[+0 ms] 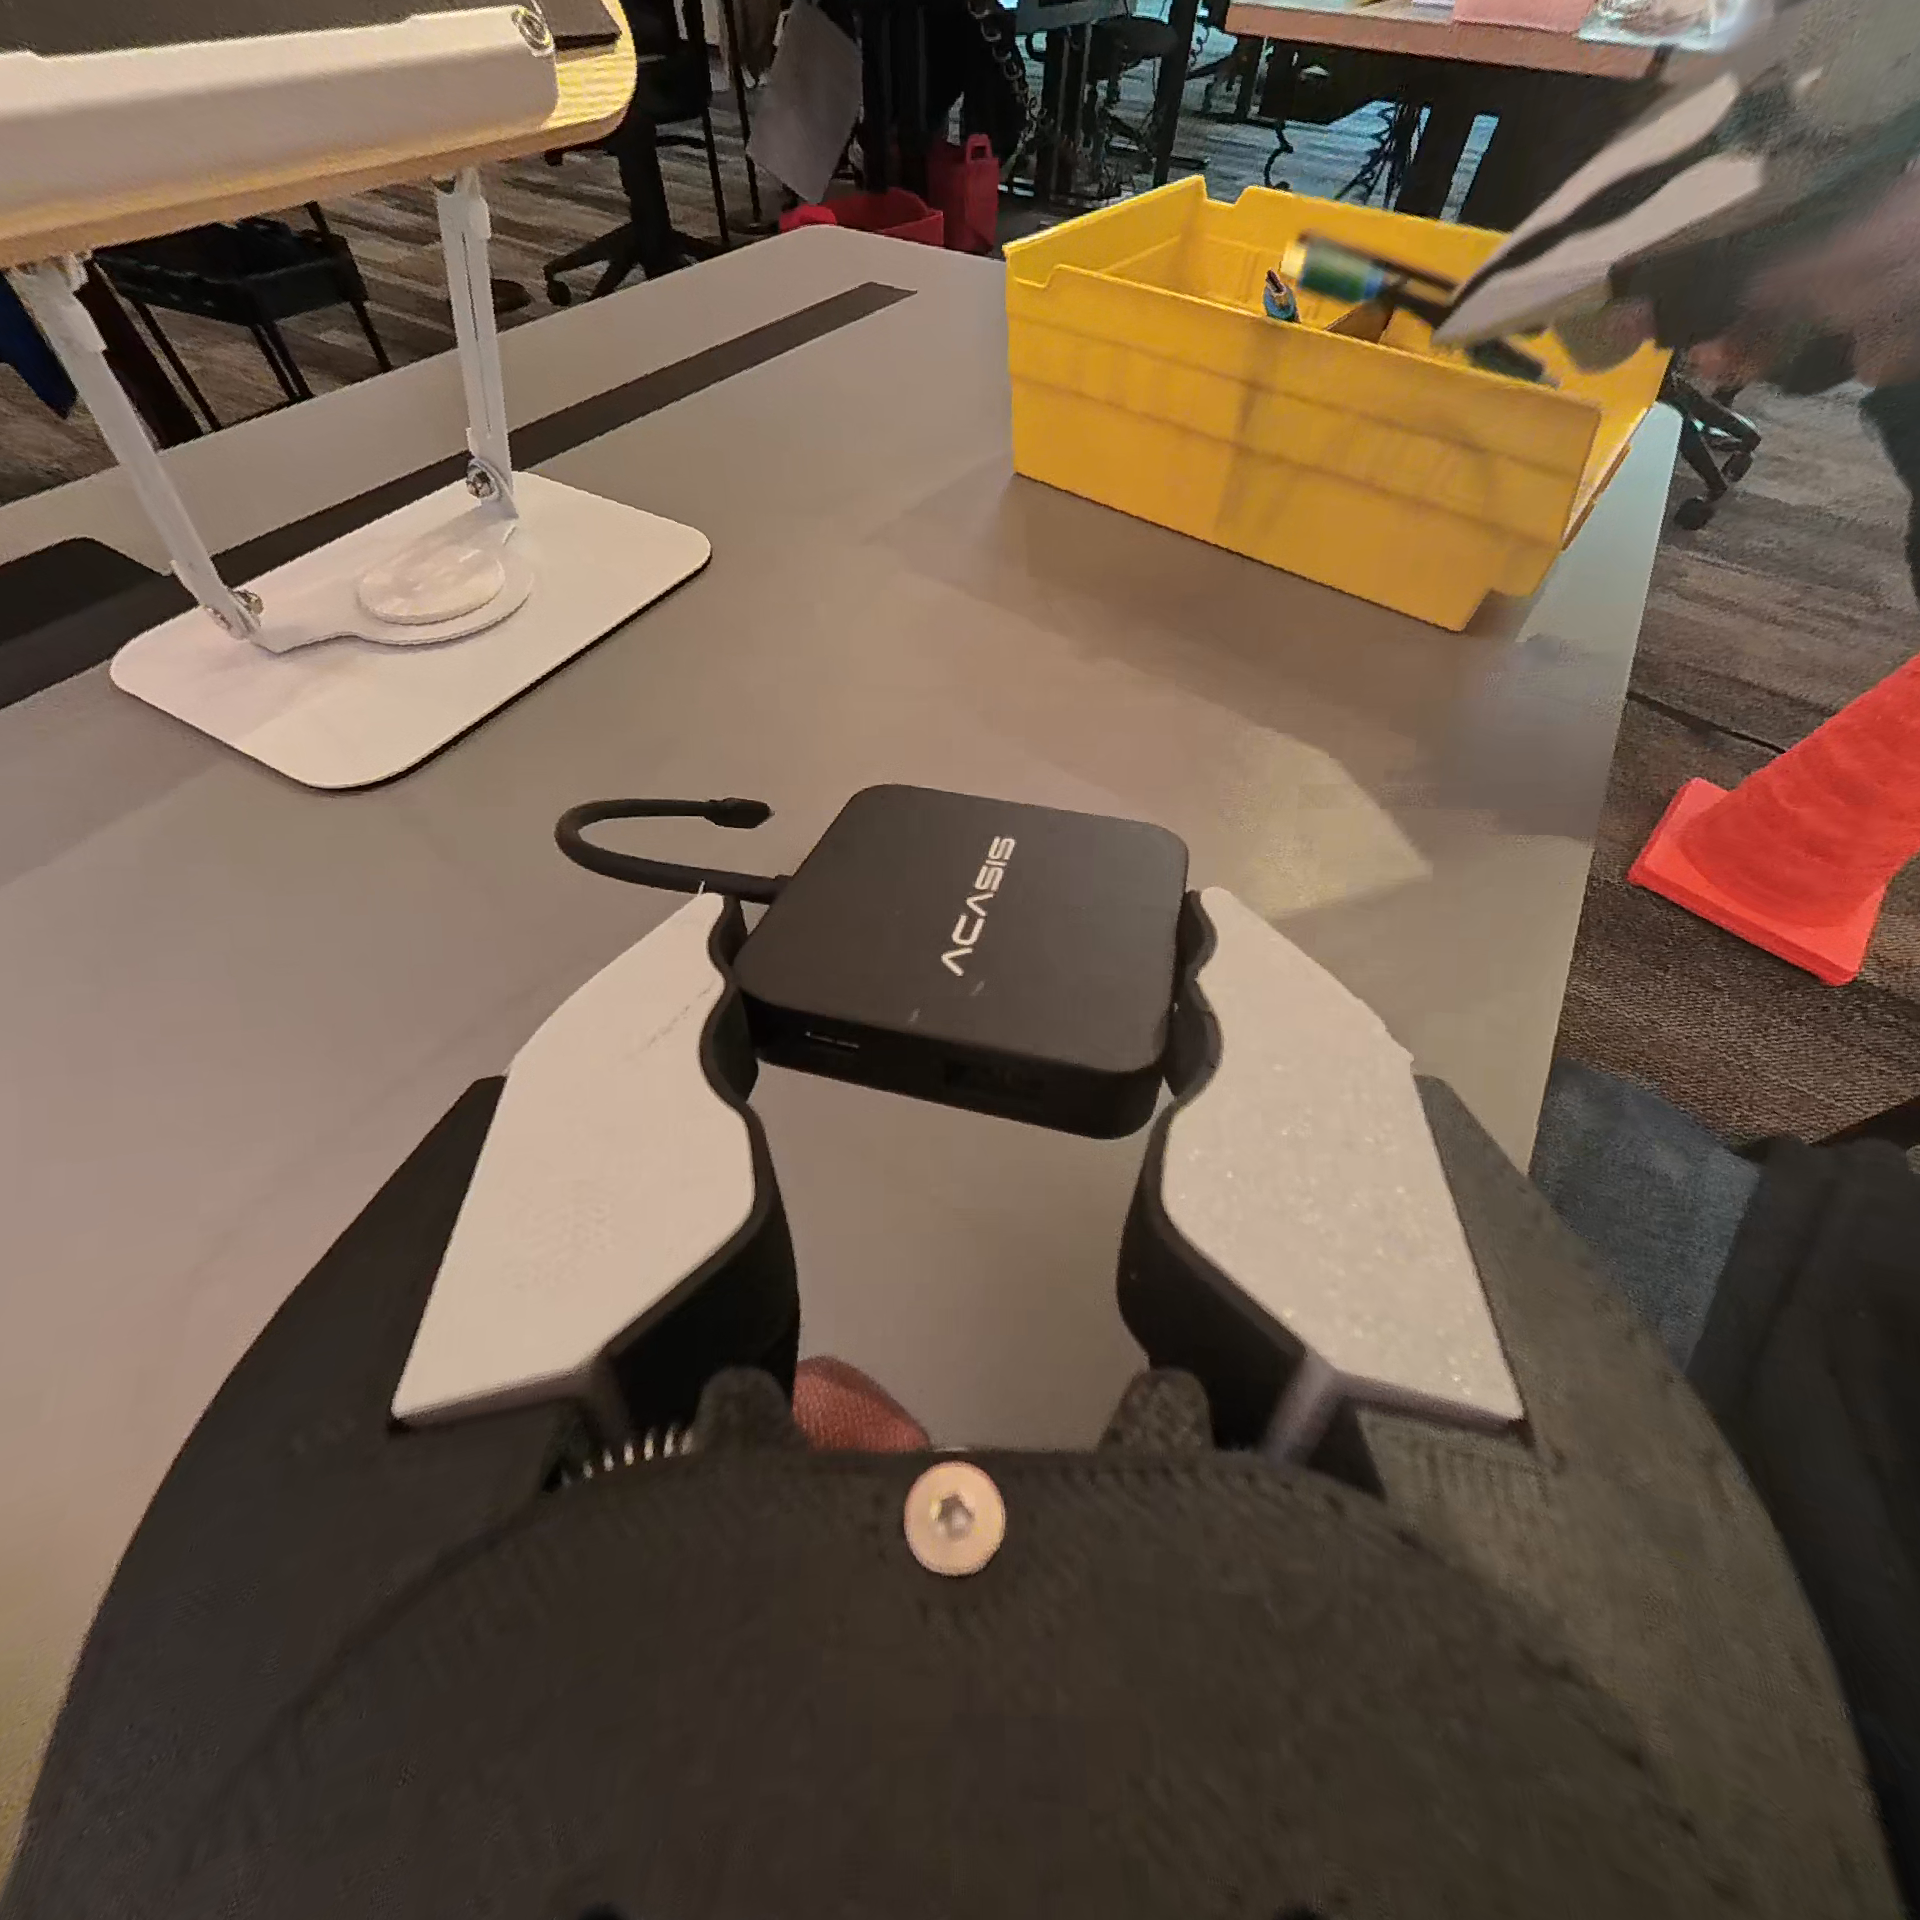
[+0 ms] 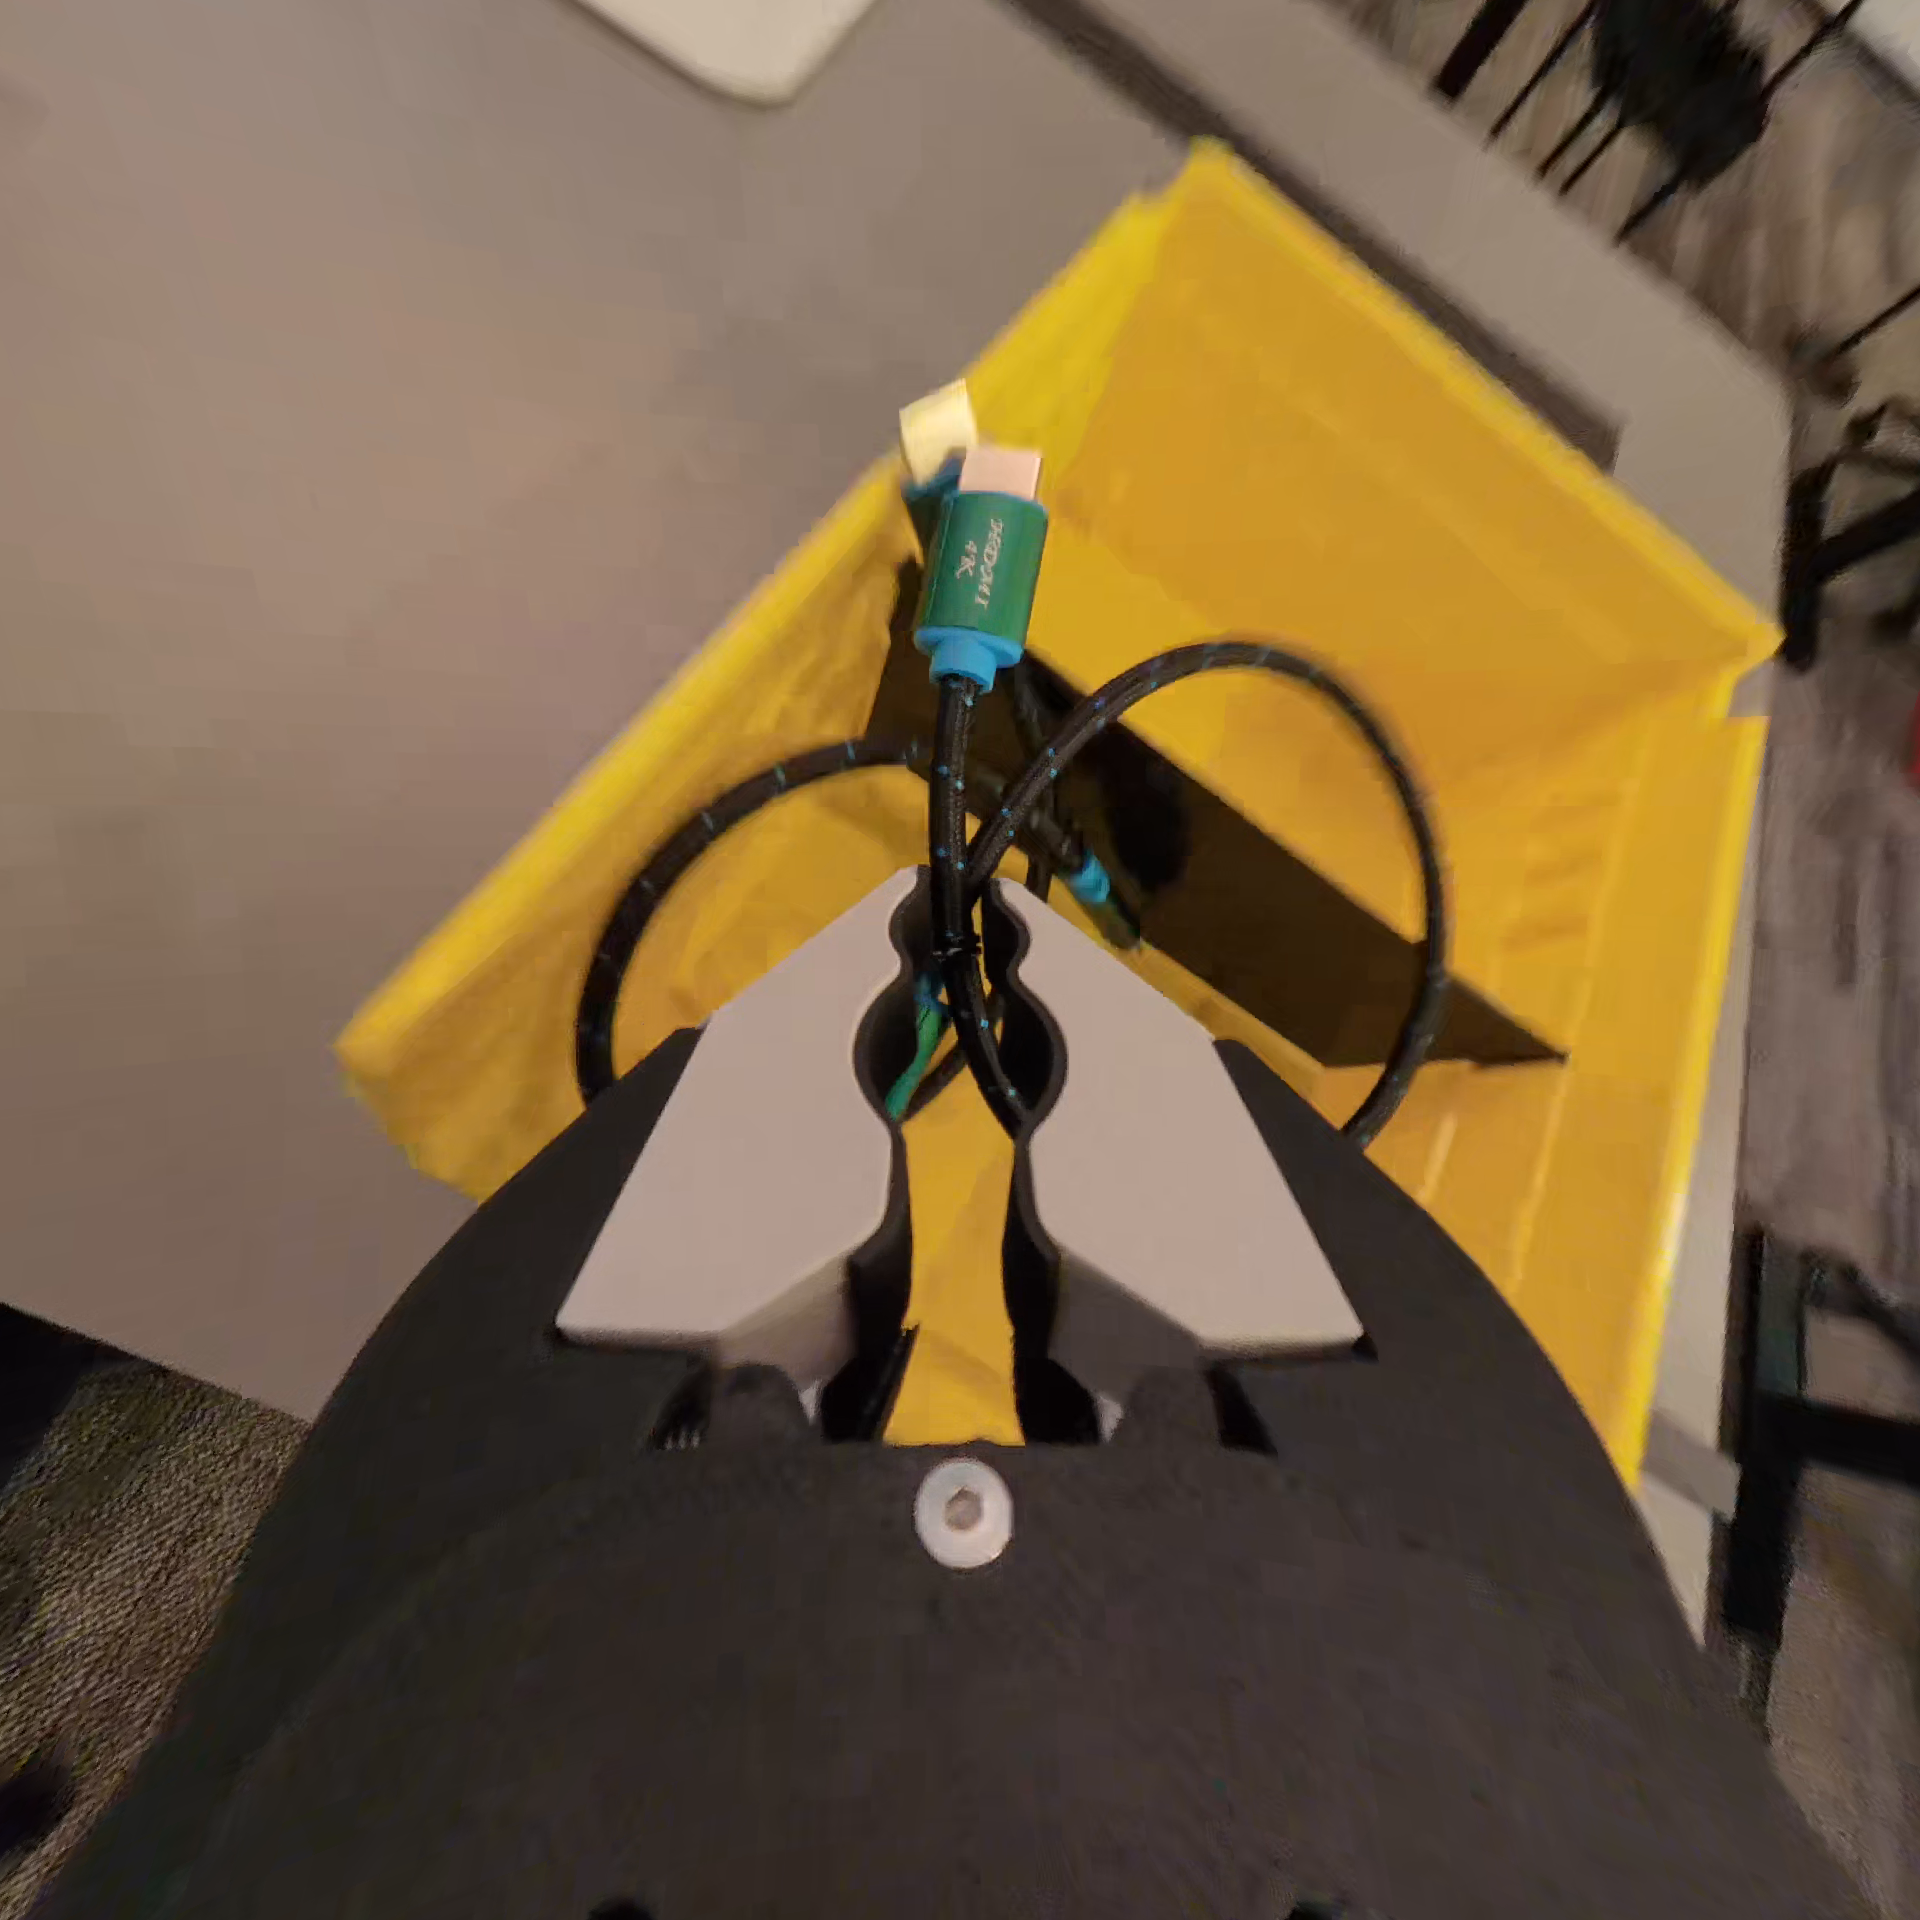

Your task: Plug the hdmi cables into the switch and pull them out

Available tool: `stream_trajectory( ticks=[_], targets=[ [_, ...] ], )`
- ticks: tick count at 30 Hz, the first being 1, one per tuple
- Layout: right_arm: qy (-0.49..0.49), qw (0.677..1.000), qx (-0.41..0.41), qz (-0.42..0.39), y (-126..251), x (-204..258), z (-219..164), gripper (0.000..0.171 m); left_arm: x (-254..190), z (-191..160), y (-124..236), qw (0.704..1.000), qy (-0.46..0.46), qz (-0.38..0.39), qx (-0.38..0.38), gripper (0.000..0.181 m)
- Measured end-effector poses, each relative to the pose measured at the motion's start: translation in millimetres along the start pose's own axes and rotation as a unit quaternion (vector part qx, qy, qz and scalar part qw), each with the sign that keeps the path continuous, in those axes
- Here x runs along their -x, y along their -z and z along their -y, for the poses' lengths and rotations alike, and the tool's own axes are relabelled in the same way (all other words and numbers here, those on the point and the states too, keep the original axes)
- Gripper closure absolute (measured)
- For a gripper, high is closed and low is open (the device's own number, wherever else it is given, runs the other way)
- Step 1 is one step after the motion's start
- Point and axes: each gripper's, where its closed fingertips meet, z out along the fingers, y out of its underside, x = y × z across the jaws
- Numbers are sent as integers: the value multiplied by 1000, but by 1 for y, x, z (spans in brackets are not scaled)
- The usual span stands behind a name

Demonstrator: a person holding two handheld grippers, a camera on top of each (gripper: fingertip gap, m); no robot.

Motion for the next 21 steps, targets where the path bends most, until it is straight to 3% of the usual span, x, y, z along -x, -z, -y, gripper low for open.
stream_trajectory(
  ticks=[3, 7, 10, 13, 15, 21],
  targets=[
    [-16, 999, 36, 15, -15, 2, -24, 153, -2, -2, -2, 1000, 0, -2, 4, 104],
    [2, 999, 47, 0, -5, -3, -21, 145, -3, -2, -2, 1000, 1, -3, 4, 104],
    [62, 997, -35, -22, 28, 5, 31, 154, -4, -1, -2, 1000, -3, -6, -1, 104],
    [95, 972, -177, 121, 61, 89, 112, 146, -8, 0, -4, 1000, -23, -9, 0, 104],
    [148, 943, -216, 207, 67, 156, 144, 138, -14, 2, -6, 999, -37, -11, 1, 104],
    [248, 867, -236, 362, 33, 294, 181, 125, -33, 10, -3, 995, -103, -18, 2, 104]
  ],
)
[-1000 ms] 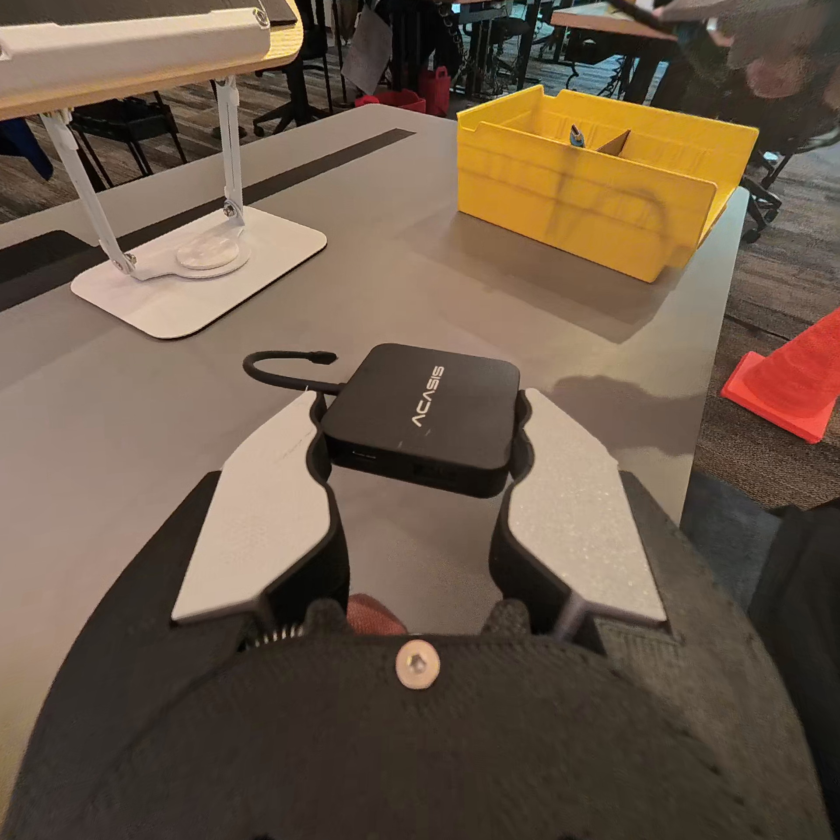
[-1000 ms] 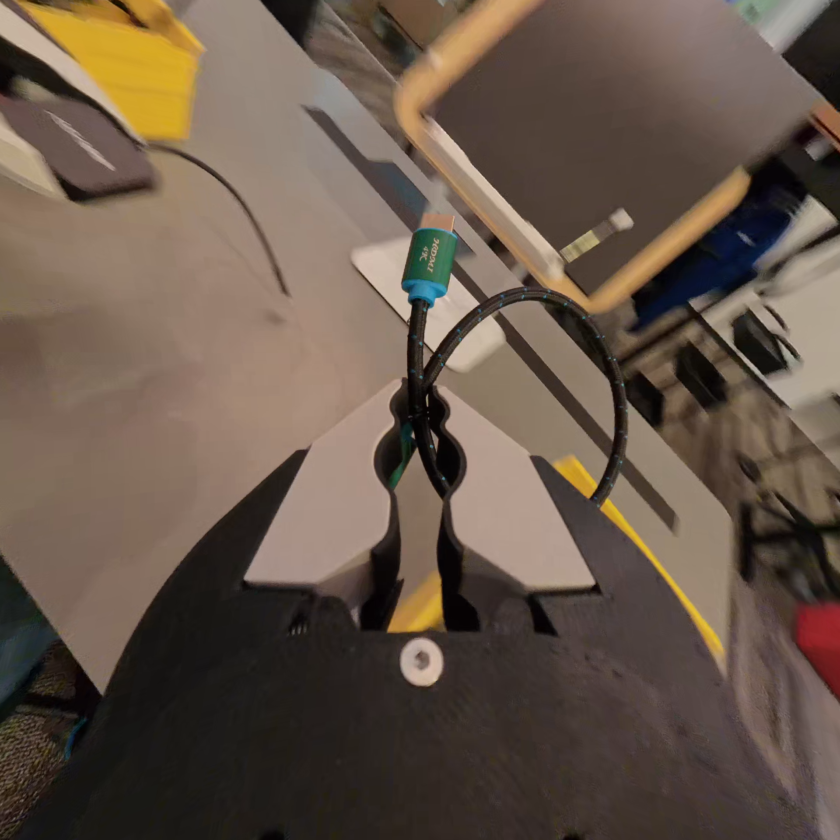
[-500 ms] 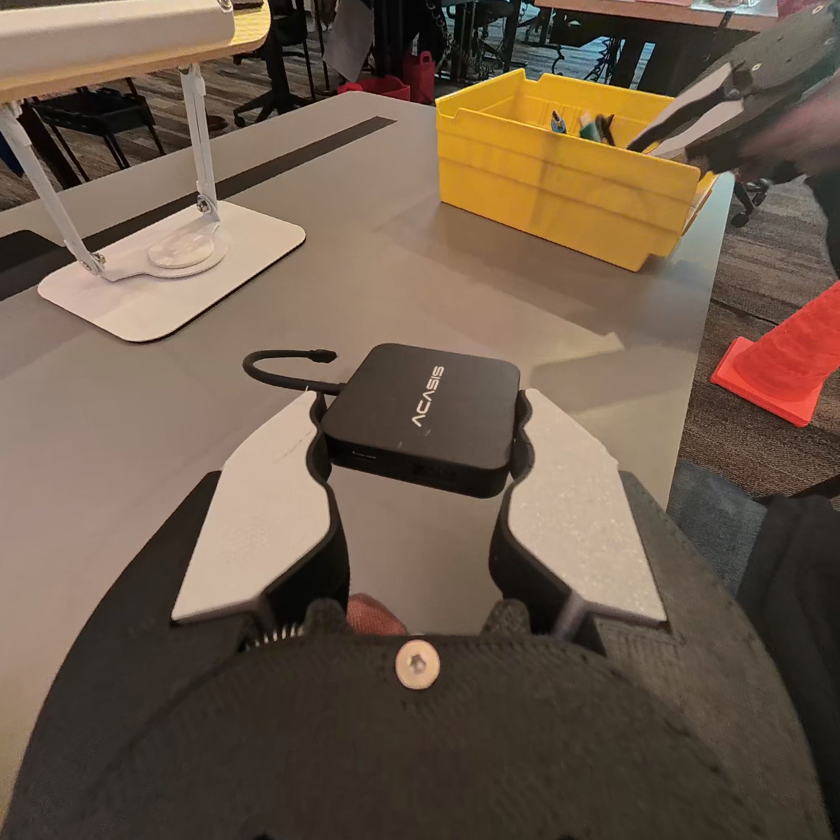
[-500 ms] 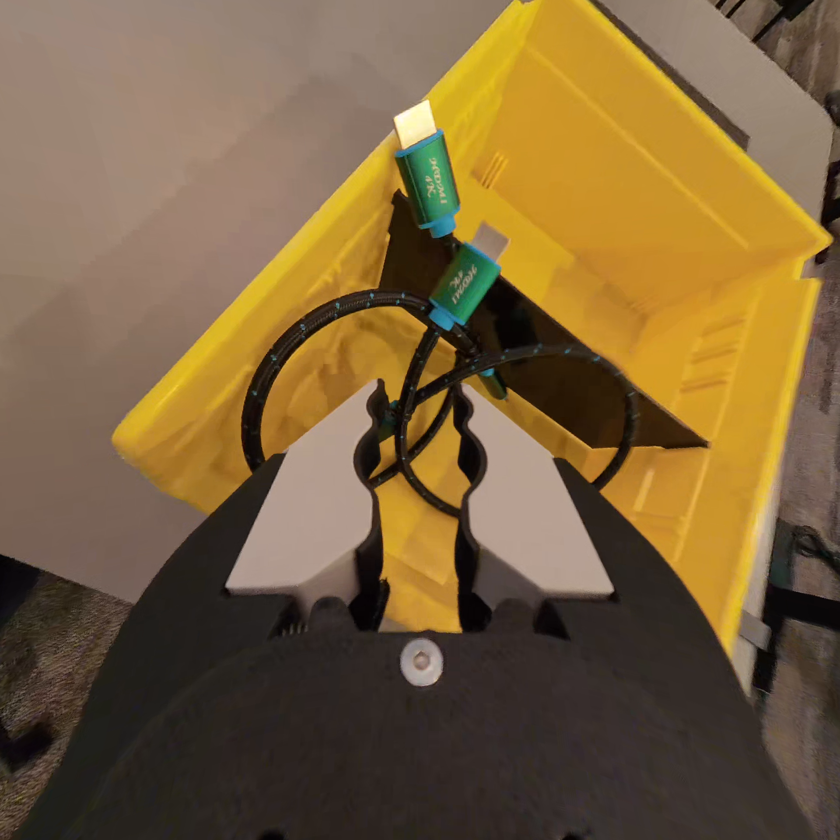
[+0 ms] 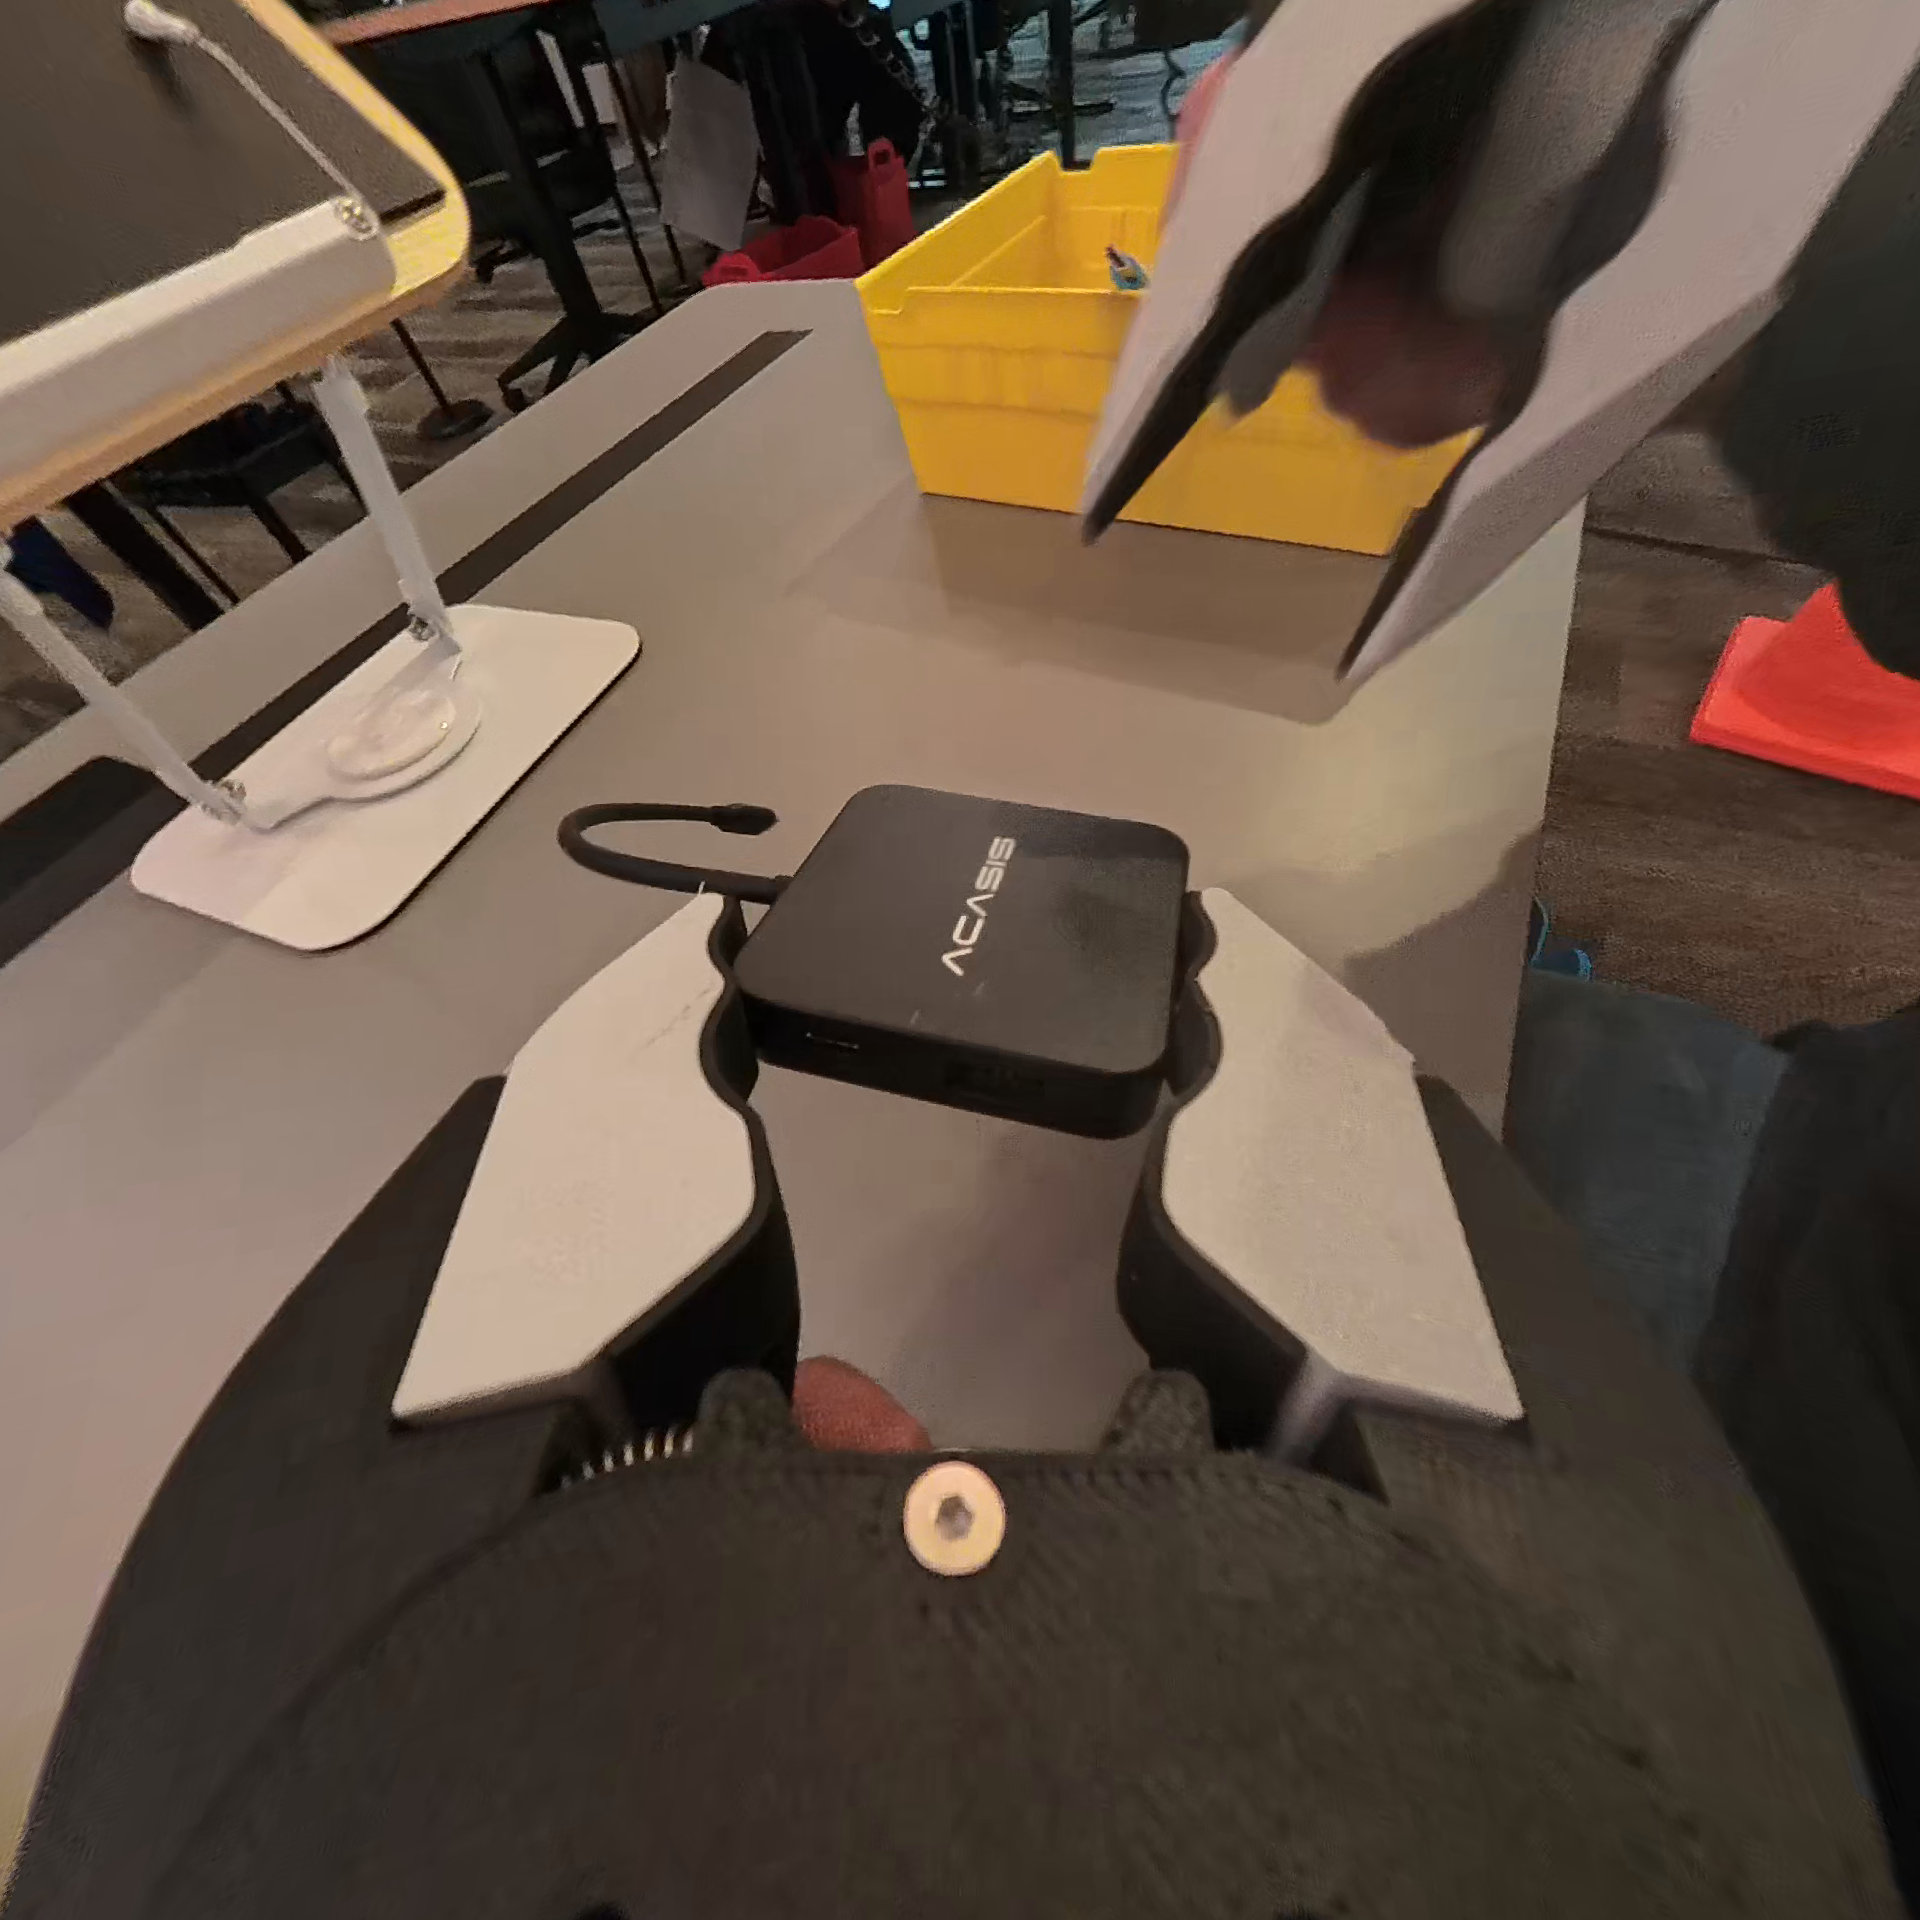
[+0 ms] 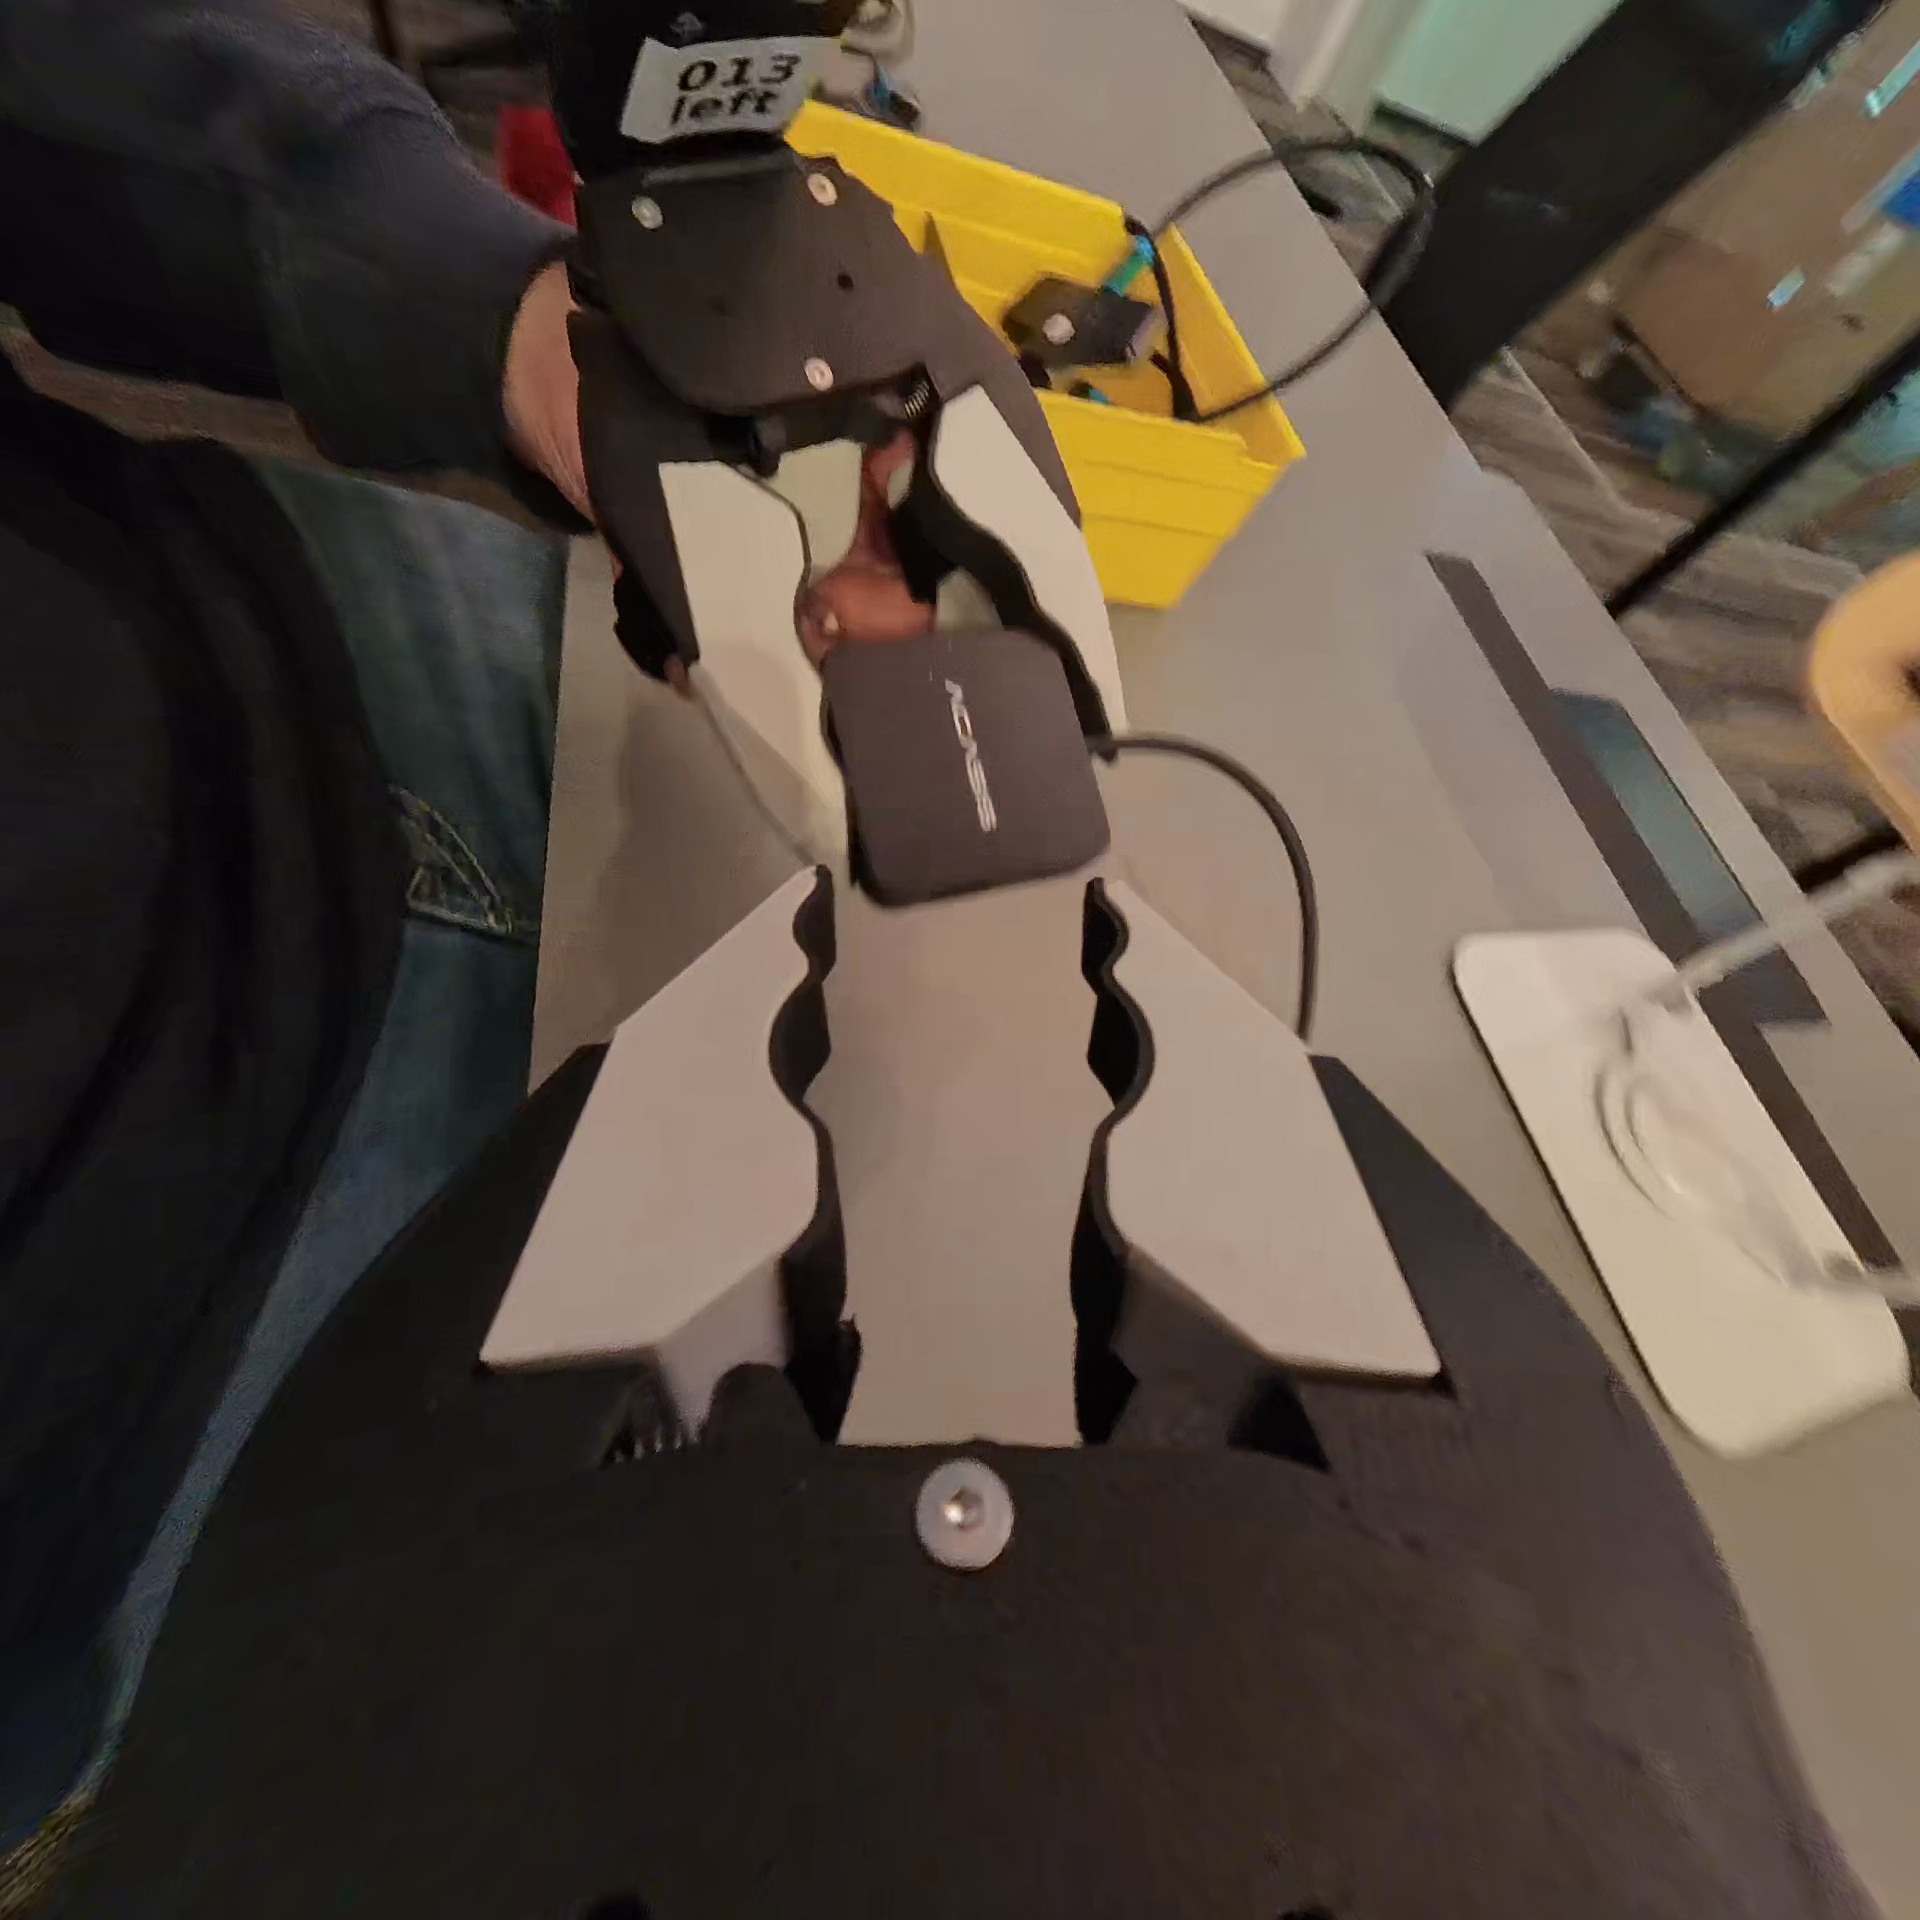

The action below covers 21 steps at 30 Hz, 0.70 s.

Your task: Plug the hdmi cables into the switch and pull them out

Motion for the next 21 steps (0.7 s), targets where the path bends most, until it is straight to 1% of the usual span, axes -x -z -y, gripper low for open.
stream_trajectory(
  ticks=[3, 5, 7, 9, 11, 13, 16, 19, 21],
  targets=[
    [-10, 998, -47, 44, -27, 1, 7, 120, -7, 8, 2, 1000, -6, -15, -15, 104],
    [-36, 995, -66, 64, -31, -2, 8, 117, -8, 10, 3, 999, -16, -17, -21, 104],
    [-58, 994, -63, 68, -32, -6, 5, 115, -8, 10, 4, 999, -28, -13, -21, 104],
    [-74, 993, -52, 72, -32, -7, 1, 111, -9, 10, 3, 998, -59, -7, -15, 104],
    [-104, 988, -47, 104, -35, -2, -2, 109, -13, 10, 1, 996, -92, -2, -7, 104],
    [-145, 979, -56, 134, -38, 0, -3, 117, -18, 10, -1, 992, -127, 7, 0, 104],
    [-206, 956, -84, 194, -40, 8, 2, 128, -25, 11, -3, 983, -184, 18, 3, 104],
    [-242, 937, -114, 226, -38, 9, 5, 141, -29, 9, -2, 971, -239, 28, 2, 104],
    [-258, 926, -136, 239, -31, 7, 10, 155, -30, 10, -1, 964, -264, 36, 2, 104]
  ],
)
